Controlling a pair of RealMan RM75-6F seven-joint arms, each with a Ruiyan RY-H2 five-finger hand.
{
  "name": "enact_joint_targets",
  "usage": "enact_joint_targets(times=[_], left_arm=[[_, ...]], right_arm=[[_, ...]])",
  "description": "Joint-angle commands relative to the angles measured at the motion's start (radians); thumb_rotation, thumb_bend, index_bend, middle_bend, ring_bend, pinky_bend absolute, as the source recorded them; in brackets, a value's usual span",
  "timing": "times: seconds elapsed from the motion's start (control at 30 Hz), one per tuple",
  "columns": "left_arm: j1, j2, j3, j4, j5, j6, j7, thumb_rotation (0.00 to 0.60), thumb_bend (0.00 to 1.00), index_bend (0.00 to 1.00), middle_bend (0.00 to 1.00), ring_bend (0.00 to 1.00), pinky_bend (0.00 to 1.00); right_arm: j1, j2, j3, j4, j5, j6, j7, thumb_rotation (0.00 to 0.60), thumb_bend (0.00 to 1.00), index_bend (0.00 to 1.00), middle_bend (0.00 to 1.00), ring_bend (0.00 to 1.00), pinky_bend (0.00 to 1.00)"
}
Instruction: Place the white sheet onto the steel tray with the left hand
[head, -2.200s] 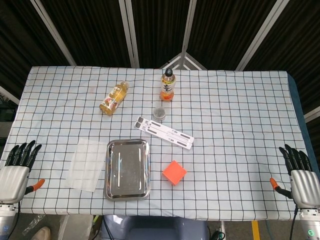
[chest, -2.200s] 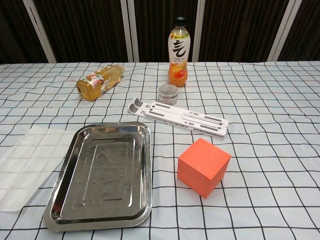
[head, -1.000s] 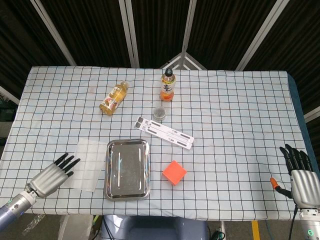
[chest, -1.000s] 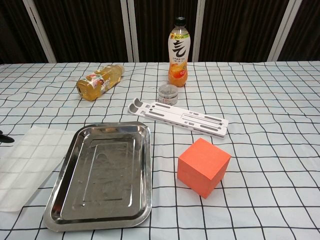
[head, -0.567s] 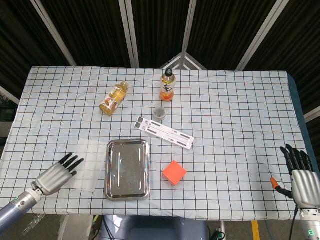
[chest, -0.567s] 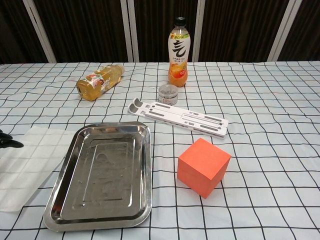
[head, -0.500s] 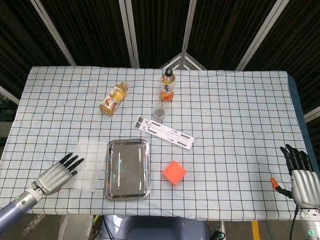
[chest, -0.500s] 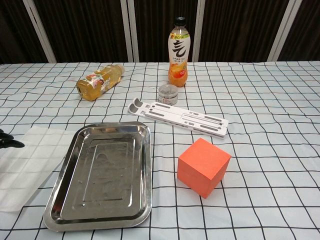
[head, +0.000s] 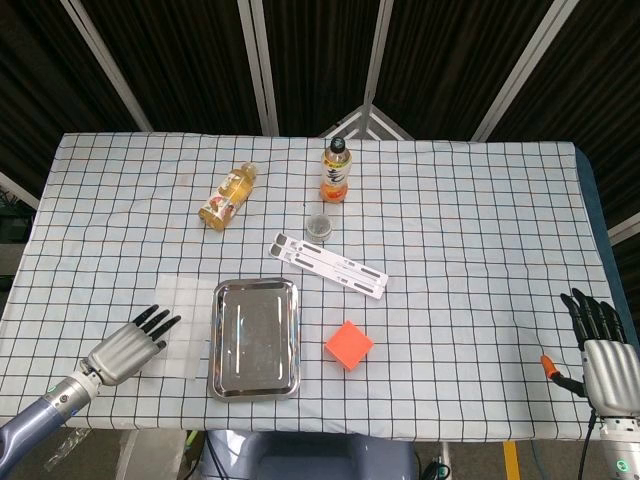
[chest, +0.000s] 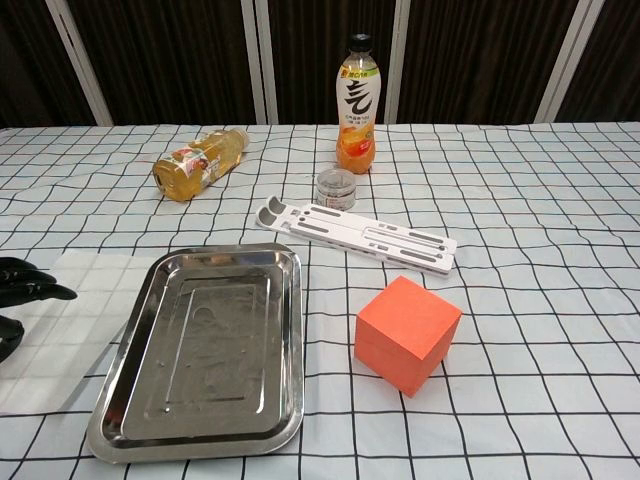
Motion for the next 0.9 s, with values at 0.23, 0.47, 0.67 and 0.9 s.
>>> enact_joint_targets(times=[0.23,0.47,0.67,0.9], left_arm=[[0.003,-0.008,0.007,0.005,-0.011,0.021,-0.028,0.6,0.49,0.59,0.01,0.0,0.0],[0.006,0.005,0.007,-0.006,-0.013,0.052,-0.033,0.6,0.51,0.61,0.02,0.0,0.0],[-0.001,0.084,-0.068,-0.112,-0.025,0.173,-0.043,0.6,0.51,0.61,0.04,0.0,0.0],[-0.046,0.147,-0.212,-0.309,-0.081,0.262,-0.059,0.6,0.51,0.61,0.04,0.0,0.0]], right_arm=[[0.0,0.003,-0.001,-0.001,-0.001,-0.002,0.006,0.6,0.33,0.0,0.0,0.0,0.0],[-0.001,0.003,-0.001,-0.002,-0.001,0.0,0.005,0.6,0.33,0.0,0.0,0.0,0.0],[0.0,0.002,-0.001,-0.002,-0.002,-0.002,0.003,0.6,0.32,0.0,0.0,0.0,0.0],[0.001,0.001,-0.001,-0.002,-0.004,-0.002,-0.001,0.6,0.32,0.0,0.0,0.0,0.0]])
